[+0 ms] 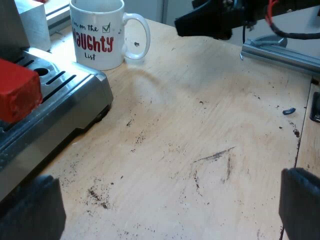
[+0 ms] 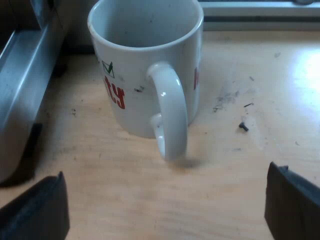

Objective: Place mug into machine

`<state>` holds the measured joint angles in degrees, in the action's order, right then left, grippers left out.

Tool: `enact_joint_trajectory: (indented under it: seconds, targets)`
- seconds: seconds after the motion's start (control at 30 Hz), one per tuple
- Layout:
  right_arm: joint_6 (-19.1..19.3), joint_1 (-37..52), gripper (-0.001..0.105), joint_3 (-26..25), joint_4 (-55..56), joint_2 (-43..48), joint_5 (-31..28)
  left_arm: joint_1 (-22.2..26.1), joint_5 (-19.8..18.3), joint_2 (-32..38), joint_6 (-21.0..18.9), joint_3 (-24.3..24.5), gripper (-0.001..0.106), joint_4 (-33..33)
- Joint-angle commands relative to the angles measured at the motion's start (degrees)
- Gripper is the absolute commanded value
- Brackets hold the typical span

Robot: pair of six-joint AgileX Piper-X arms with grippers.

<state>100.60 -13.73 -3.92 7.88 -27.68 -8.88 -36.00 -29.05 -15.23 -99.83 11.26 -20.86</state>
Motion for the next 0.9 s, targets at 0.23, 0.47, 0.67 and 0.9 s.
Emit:
enact_joint_trajectory:
  seconds: [0.23, 0.47, 0.67, 0.9]
  targets:
    - [-0.5, 0.1, 0.081, 0.1, -19.6, -16.8, 0.1, -0.1, -0.3, -0.1, -0.3, 0.1, 0.089, 0.7]
    - [-0.5, 0.9, 0.081, 0.0, -34.3, -32.3, 0.1, -0.1, -0.3, -0.1, -0.6, 0.1, 0.089, 0.7]
    - [-0.5, 0.9, 0.081, -2.8, -40.0, -43.5, 1.7, -0.1, -0.3, -0.1, -0.6, 0.1, 0.089, 0.7]
    - [-0.5, 0.9, 0.068, -8.1, -40.7, -48.8, 1.6, -0.1, -0.3, -0.1, -0.6, 0.1, 0.089, 0.7]
